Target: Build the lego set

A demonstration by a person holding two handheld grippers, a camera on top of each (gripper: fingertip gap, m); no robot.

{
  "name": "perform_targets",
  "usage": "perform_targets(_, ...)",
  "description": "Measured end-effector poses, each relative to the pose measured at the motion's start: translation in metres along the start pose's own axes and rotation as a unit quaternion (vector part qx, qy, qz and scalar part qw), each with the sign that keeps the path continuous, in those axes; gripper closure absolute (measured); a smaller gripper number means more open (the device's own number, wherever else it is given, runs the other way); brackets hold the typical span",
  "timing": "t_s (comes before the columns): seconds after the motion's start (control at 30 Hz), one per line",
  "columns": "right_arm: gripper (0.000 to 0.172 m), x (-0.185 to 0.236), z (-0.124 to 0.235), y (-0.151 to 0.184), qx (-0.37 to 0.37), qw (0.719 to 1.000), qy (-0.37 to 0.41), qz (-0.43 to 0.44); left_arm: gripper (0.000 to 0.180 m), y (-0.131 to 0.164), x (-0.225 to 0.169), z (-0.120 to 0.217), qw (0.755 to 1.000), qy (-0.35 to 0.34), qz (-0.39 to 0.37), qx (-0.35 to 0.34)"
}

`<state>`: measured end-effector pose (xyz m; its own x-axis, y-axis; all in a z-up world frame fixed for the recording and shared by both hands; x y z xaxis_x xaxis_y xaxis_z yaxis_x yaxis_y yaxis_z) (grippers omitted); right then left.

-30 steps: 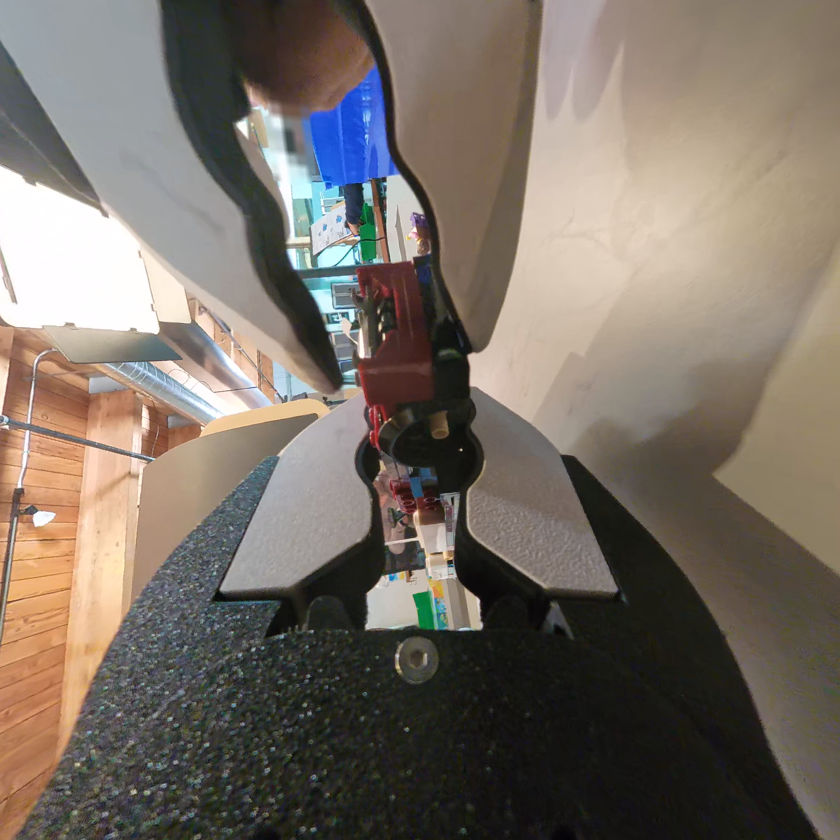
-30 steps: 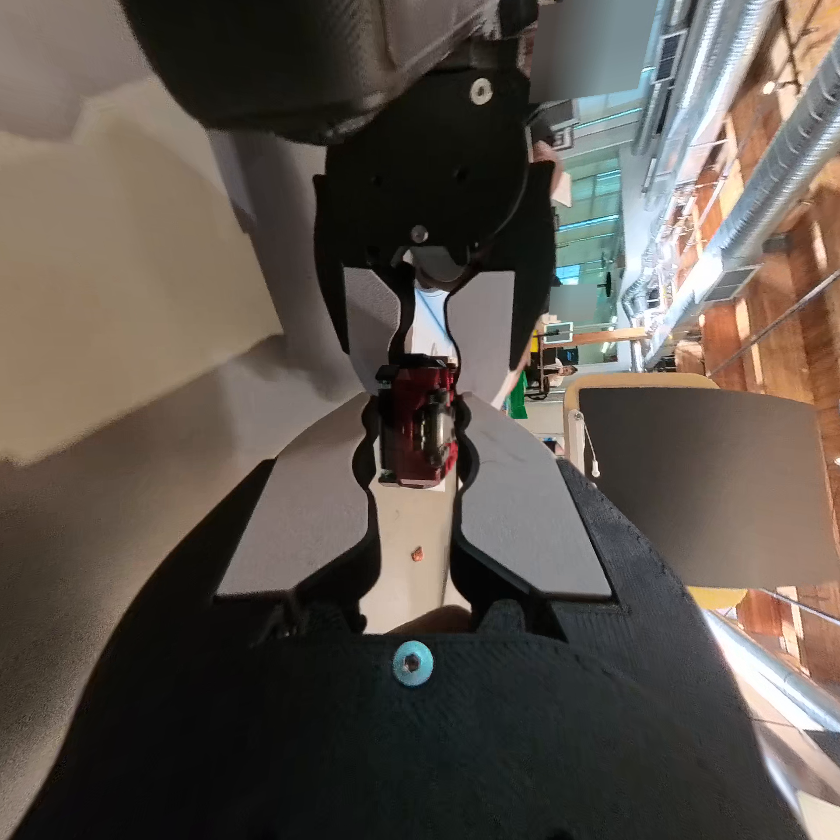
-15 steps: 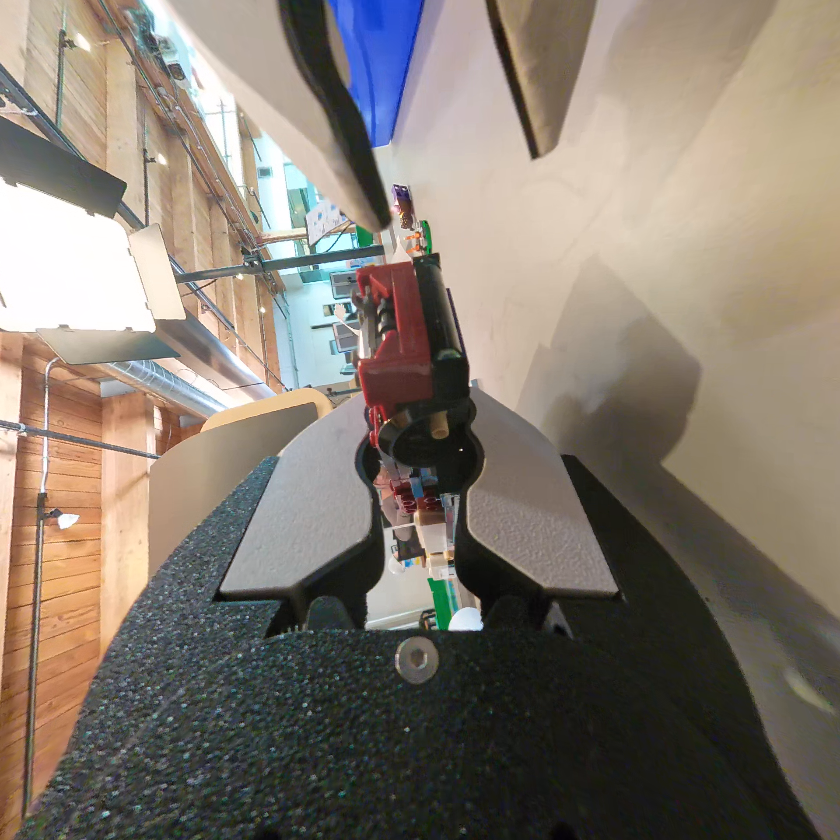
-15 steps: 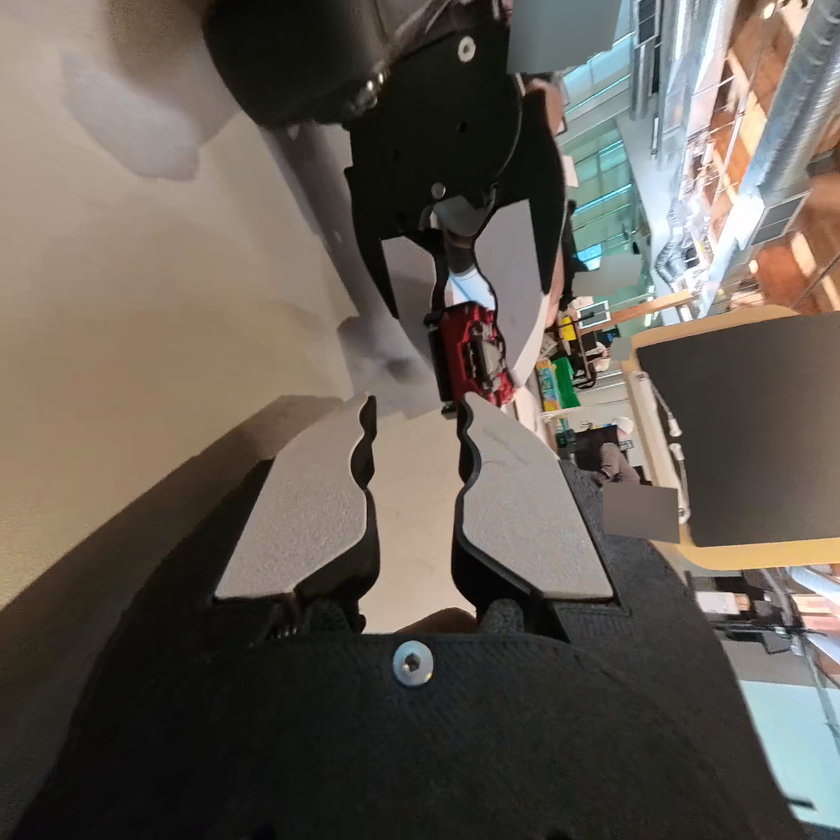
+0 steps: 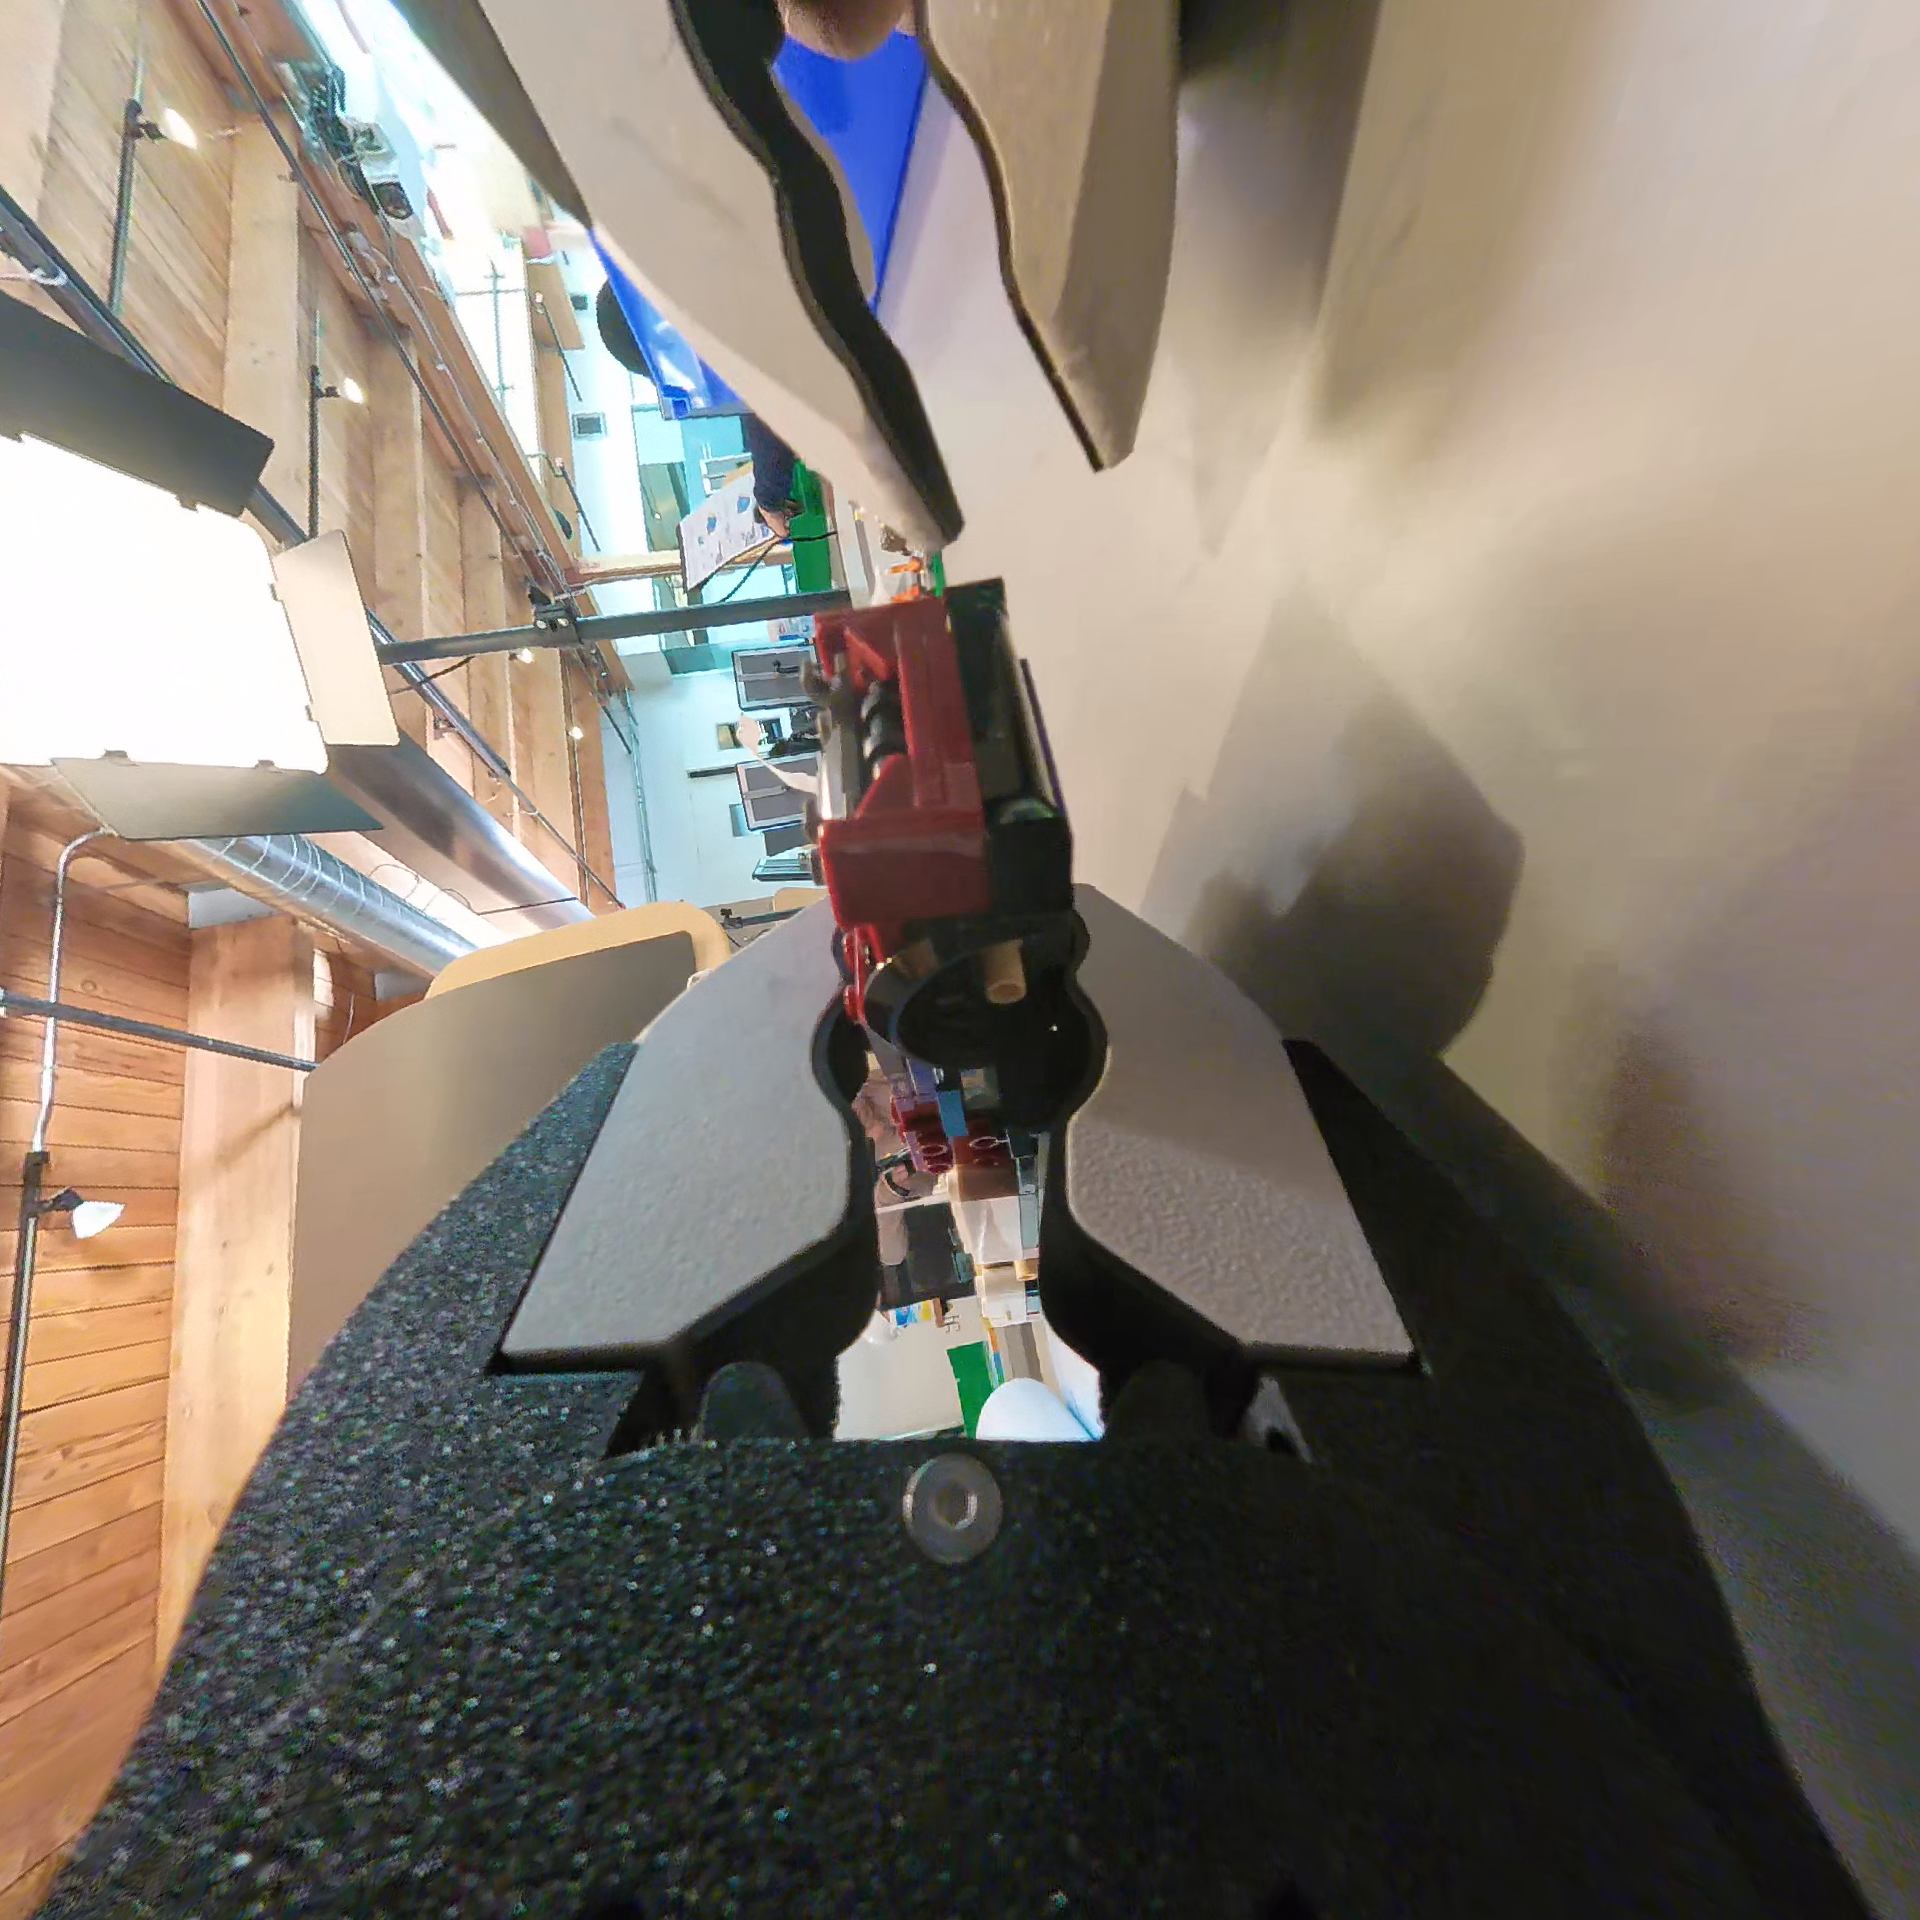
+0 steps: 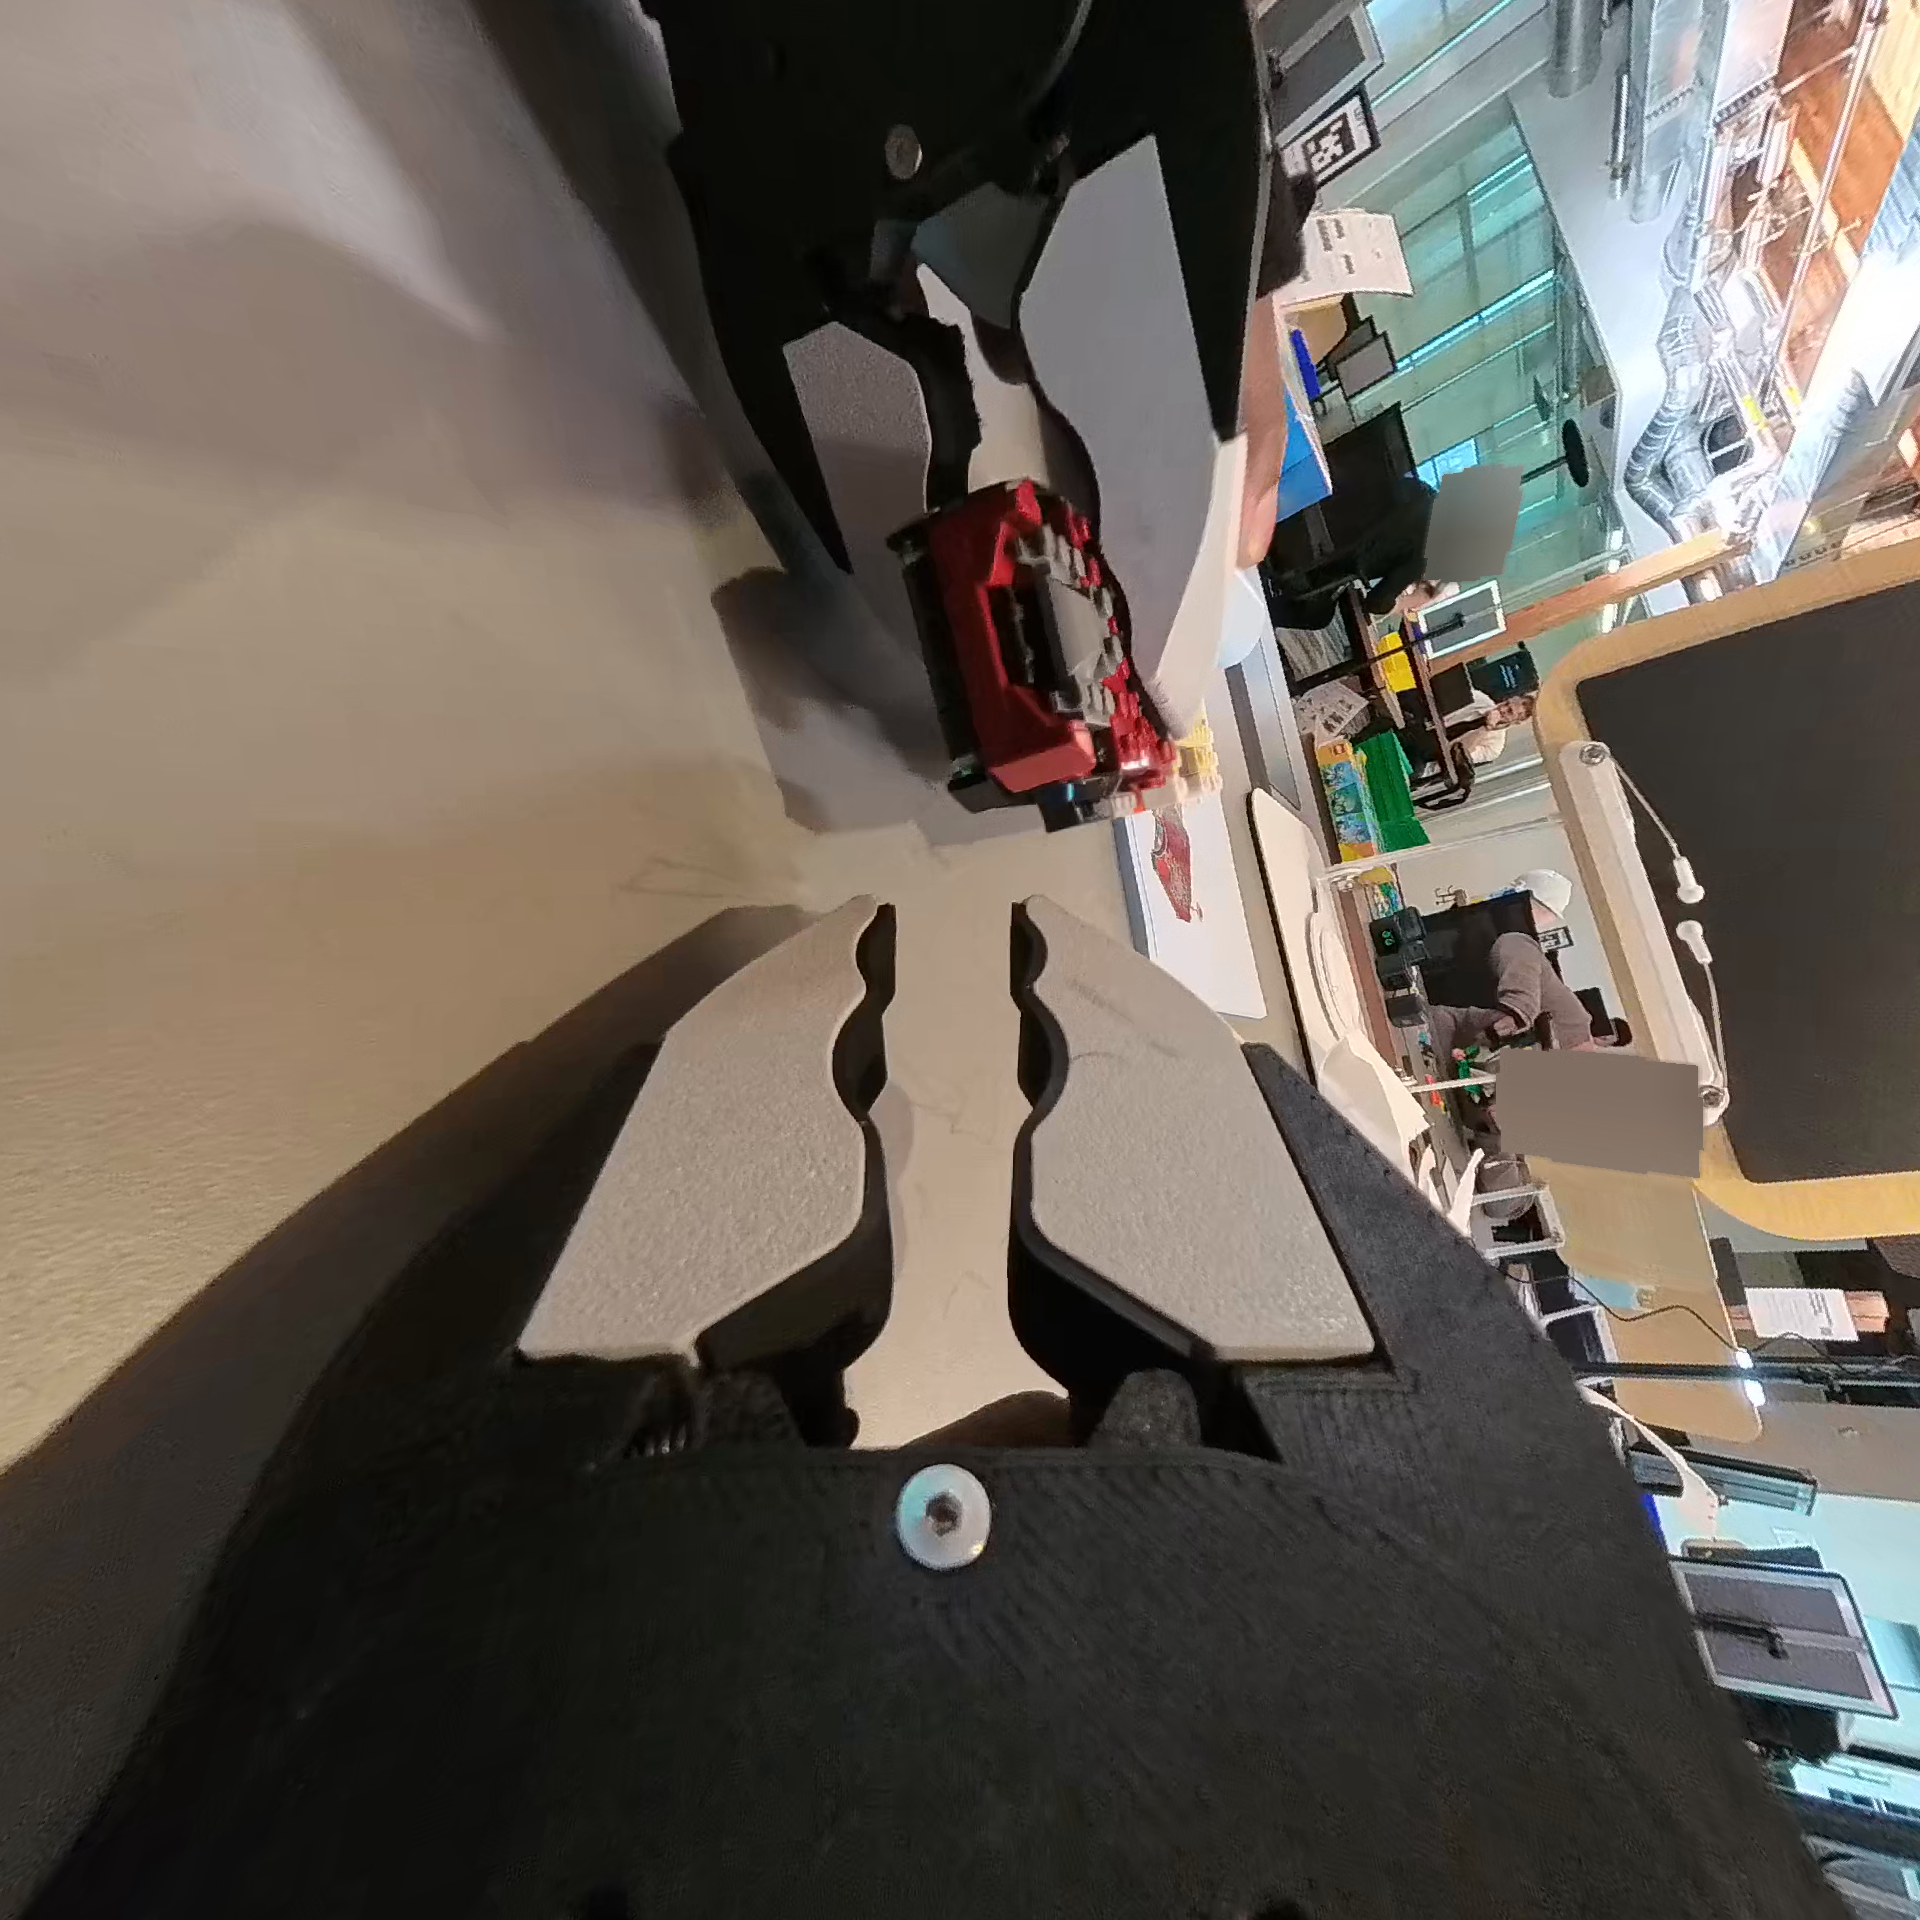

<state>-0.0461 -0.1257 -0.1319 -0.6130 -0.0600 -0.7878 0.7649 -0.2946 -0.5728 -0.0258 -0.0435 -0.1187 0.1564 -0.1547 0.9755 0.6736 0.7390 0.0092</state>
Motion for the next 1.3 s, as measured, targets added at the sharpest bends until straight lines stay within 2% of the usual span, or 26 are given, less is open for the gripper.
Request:
perform_targets(0.83,0.159,0.003,-0.003,0.002,0.014,1.0,-0.003,0.007,0.147,0.002,0.002,0.001,1.0,-0.01,0.005,-0.006)
perform_targets(1.03,0.156,0.003,-0.002,0.003,0.024,1.0,0.0,0.007,0.147,0.002,0.004,0.0,1.0,-0.018,0.0,-0.005)
perform_targets(1.17,0.153,-0.009,0.012,-0.003,0.041,0.997,0.038,0.046,0.147,0.002,0.004,-0.001,1.0,-0.026,-0.007,0.002)
perform_targets(1.3,0.154,-0.023,0.049,-0.008,0.069,0.995,0.065,0.044,0.147,0.002,0.002,-0.003,0.999,-0.031,-0.011,0.01)
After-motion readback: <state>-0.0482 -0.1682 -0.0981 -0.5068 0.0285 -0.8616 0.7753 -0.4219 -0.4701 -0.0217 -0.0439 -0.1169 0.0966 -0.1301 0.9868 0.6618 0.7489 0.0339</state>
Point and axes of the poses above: each gripper's, where its closed fingertips meet, z back along the fingers, y out of its underside, x = y × z across the jaws, the point moved 4 cm from there along z, back along the fingers, and after that the axes turned 12 degrees about -x, right-handed, at the moved point
